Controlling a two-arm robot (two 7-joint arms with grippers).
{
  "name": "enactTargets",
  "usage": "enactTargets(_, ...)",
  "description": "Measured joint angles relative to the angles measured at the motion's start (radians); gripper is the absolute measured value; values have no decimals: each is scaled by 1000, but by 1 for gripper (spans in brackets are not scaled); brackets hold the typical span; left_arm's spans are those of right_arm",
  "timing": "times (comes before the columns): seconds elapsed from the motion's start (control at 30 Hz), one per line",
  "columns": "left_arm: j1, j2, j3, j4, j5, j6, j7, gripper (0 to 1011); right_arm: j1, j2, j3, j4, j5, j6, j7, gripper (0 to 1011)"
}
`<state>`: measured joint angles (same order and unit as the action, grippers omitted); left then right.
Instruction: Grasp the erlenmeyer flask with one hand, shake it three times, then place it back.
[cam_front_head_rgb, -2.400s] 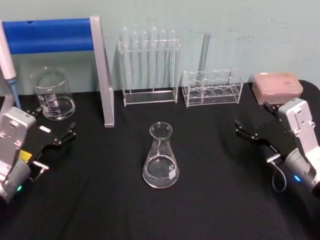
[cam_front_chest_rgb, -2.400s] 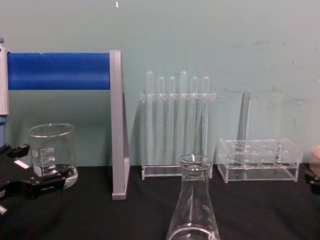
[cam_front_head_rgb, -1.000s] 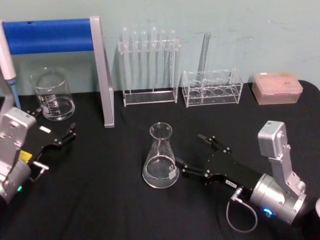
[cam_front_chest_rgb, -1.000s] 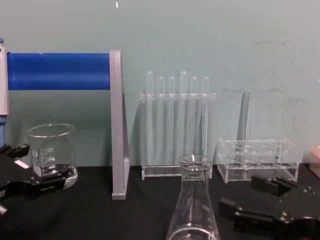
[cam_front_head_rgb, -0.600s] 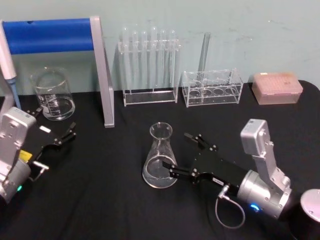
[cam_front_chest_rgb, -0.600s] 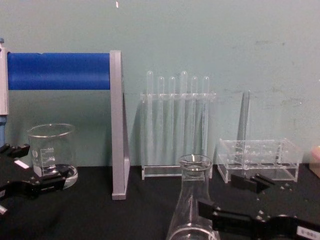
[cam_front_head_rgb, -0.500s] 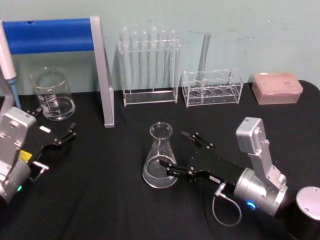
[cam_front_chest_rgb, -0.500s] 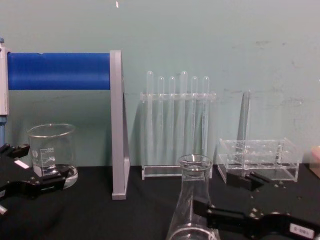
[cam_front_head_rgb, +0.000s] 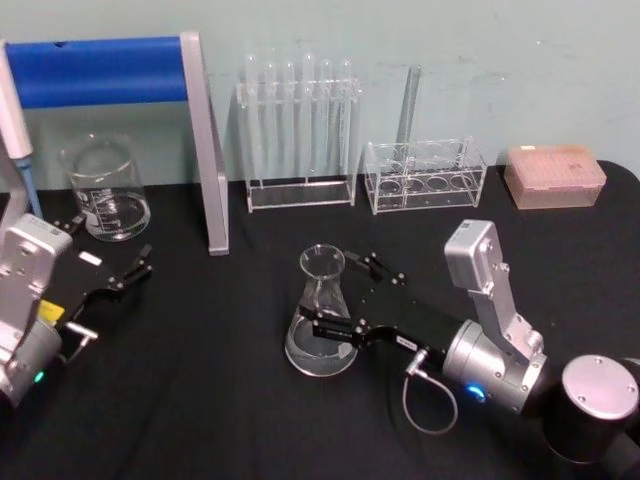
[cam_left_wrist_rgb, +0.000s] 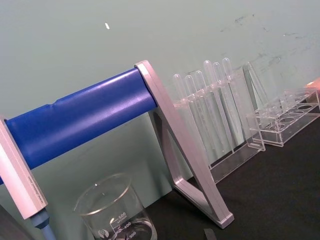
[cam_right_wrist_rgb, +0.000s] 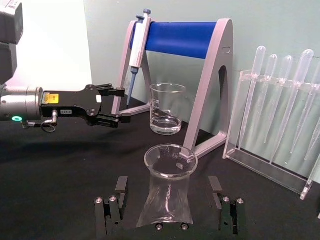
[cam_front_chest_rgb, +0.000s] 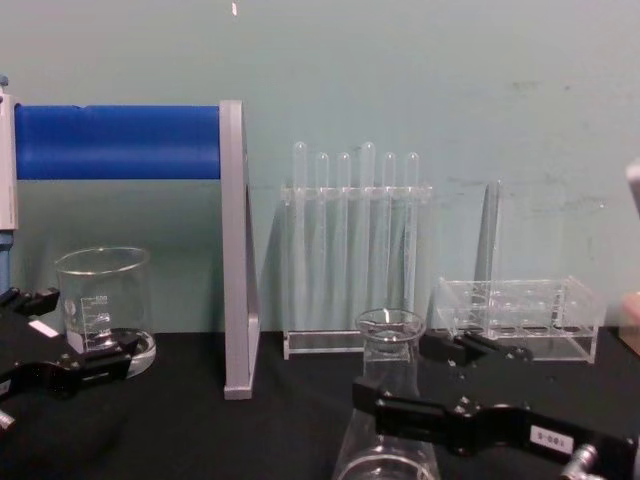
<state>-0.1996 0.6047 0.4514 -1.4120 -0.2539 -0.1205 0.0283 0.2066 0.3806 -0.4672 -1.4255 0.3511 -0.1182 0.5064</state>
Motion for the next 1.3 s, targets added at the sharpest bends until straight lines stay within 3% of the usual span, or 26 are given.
enactTargets(0.73, 0, 0, 0, 0, 0, 0, 0, 1001, 44, -54, 3, 68, -1, -5, 9, 1000)
enactTargets(1.3, 0, 0, 0, 0, 0, 0, 0, 1001, 46, -58, 2, 71, 0, -7, 10, 1000)
